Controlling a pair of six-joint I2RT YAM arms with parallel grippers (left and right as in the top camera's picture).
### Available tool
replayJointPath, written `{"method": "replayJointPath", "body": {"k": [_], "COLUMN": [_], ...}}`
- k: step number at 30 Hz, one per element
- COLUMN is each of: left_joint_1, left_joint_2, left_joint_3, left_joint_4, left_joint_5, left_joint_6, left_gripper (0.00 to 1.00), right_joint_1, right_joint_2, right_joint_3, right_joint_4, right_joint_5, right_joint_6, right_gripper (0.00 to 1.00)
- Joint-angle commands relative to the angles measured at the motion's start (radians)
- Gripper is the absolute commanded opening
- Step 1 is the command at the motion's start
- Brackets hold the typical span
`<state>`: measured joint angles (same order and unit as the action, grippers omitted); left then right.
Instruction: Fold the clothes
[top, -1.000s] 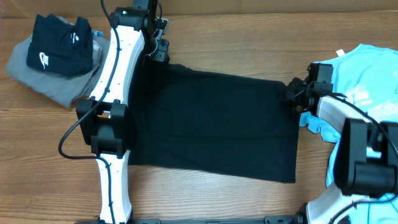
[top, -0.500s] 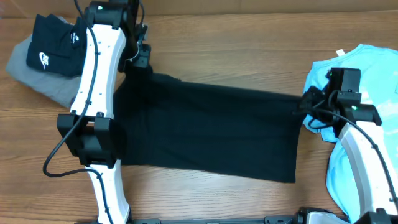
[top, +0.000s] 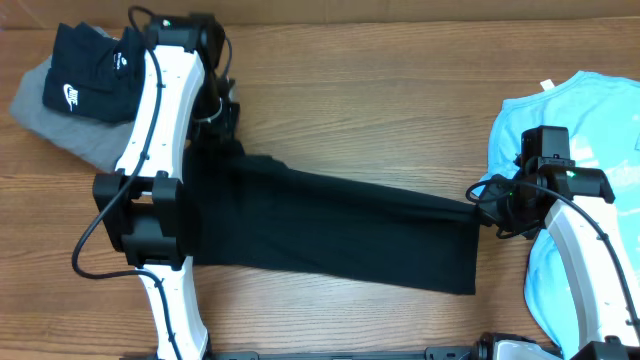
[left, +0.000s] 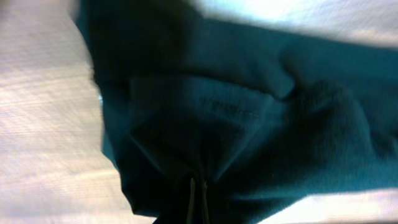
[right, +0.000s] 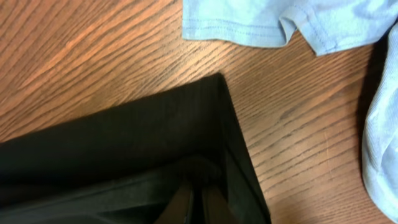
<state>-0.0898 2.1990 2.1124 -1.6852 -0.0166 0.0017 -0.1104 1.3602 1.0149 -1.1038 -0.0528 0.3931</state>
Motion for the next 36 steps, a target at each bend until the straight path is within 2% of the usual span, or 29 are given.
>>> {"method": "replayJointPath", "body": {"k": [1,12,20,24,25,26,27,28,29,30,31,36], "left_joint_1": [0.008,0.019,0.051,0.050,0.050,0.050,0.050,0.050,0.050,0.050,0.051,0.059], "left_joint_2": [-0.016,-0.095,-0.200,-0.212,-0.212,-0.212,-0.212,-0.213,-0.213,-0.213,-0.213,-0.214], "left_joint_3": [-0.094,-0.319,-0.539,-0.572,-0.572,-0.572,-0.572,-0.572,-0.571,-0.568,-0.560,-0.451], "left_joint_4": [-0.005,0.011,0.122,0.138,0.139,0.139,0.138,0.139,0.142,0.148,0.154,0.161], "left_joint_5": [0.006,-0.051,-0.035,-0.035,-0.035,-0.032,-0.025,-0.016,-0.016,-0.017,-0.017,-0.016], "left_joint_6": [-0.016,-0.013,-0.014,-0.017,-0.018,-0.018,-0.018,-0.017,-0.017,-0.016,-0.013,-0.017], "left_gripper": [0.04,0.05,0.04,0.05,0.09,0.14,0.17,0.26,0.36,0.72,1.00,1.00], "right_joint_1": [-0.003,-0.003,-0.003,-0.003,-0.003,-0.003,-0.003,-0.003,-0.003,-0.003,-0.003,-0.003], "right_joint_2": [-0.012,-0.011,-0.010,-0.010,-0.010,-0.010,-0.010,-0.010,-0.010,-0.010,-0.010,-0.010], "right_joint_3": [-0.010,-0.063,-0.114,-0.117,-0.117,-0.117,-0.117,-0.117,-0.117,-0.117,-0.117,-0.117], "right_joint_4": [-0.009,-0.066,-0.063,-0.061,-0.061,-0.059,-0.058,-0.056,-0.054,-0.053,-0.053,-0.035], "right_joint_5": [-0.013,-0.019,-0.020,-0.019,-0.019,-0.019,-0.019,-0.019,-0.019,-0.019,-0.019,-0.016], "right_joint_6": [0.027,0.089,0.113,0.113,0.113,0.113,0.113,0.113,0.113,0.113,0.112,0.097], "right_gripper": [0.04,0.05,0.07,0.11,0.13,0.22,0.38,0.53,0.61,0.64,0.66,0.69]}}
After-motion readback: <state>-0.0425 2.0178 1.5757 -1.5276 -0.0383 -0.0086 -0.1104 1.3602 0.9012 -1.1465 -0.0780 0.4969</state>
